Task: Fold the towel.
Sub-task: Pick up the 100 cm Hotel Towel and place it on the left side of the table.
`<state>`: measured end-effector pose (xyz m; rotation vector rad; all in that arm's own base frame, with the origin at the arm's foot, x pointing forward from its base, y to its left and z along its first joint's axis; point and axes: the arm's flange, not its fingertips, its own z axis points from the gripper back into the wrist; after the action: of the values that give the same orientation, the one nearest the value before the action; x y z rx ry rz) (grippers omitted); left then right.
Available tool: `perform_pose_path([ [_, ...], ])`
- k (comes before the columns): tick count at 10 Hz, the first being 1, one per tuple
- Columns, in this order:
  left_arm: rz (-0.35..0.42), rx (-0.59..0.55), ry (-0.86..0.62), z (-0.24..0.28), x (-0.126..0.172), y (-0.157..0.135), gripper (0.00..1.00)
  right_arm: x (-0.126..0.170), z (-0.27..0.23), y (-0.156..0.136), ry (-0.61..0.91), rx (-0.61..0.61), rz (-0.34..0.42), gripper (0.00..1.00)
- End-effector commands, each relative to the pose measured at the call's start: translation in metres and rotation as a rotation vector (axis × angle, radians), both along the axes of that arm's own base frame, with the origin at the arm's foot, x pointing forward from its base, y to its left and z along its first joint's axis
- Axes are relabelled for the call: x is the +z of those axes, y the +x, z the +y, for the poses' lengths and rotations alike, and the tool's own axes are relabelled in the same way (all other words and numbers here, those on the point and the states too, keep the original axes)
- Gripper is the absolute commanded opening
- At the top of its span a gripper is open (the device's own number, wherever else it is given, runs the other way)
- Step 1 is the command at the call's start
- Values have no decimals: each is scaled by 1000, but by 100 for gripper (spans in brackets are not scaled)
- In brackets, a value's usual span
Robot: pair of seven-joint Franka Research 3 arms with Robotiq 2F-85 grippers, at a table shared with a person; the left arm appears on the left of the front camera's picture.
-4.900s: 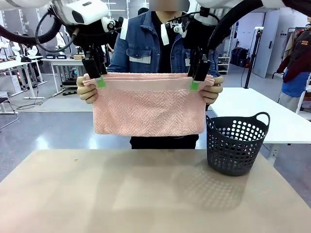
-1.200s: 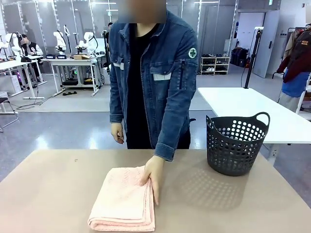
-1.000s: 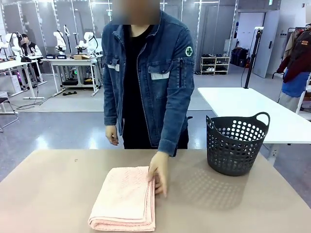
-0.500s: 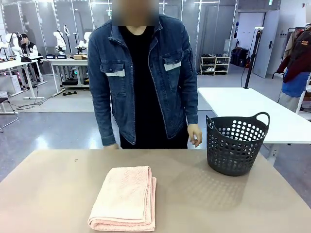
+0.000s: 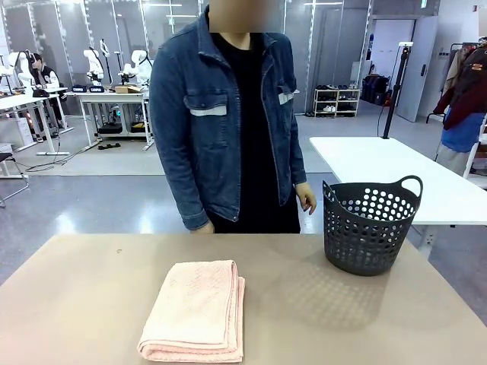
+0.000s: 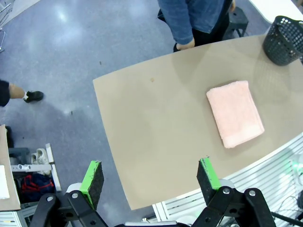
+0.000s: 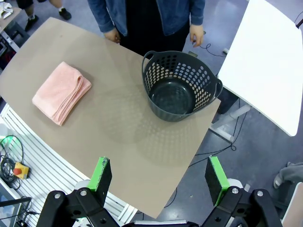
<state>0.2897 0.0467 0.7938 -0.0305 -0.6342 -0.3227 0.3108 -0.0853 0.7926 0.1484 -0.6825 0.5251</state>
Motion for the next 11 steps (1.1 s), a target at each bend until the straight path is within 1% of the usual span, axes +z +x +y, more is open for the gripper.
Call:
perform_pose_path([
  [1, 23, -12, -31, 0, -12, 10, 100, 2, -1, 0, -6, 7, 3, 100],
  [2, 20, 22, -59, -6, -32, 21, 100, 2, -1, 0, -6, 7, 3, 100],
  [3, 43, 16, -75, -17, -55, 30, 100, 2, -1, 0, -6, 7, 3, 100],
  [4, 70, 3, -122, -26, -79, 39, 100, 2, -1, 0, -6, 7, 3, 100],
  [5, 96, 43, -152, -37, -111, 53, 100, 2, -1, 0, -6, 7, 3, 100],
  [6, 148, 48, -202, -46, -143, 66, 100, 2, -1, 0, -6, 7, 3, 100],
  [7, 176, 81, -240, -55, -175, 76, 100, 2, -1, 0, -6, 7, 3, 100],
  [8, 227, 64, -315, -65, -205, 84, 100, 2, -1, 0, -6, 7, 3, 100],
  [9, 273, 44, -342, -77, -240, 93, 100, 2, -1, 0, -6, 7, 3, 100],
  [10, 289, 37, -369, -86, -267, 99, 100, 2, -1, 0, -6, 7, 3, 100],
  [11, 319, 20, -434, -96, -291, 105, 100, 2, -1, 0, -6, 7, 3, 100],
])
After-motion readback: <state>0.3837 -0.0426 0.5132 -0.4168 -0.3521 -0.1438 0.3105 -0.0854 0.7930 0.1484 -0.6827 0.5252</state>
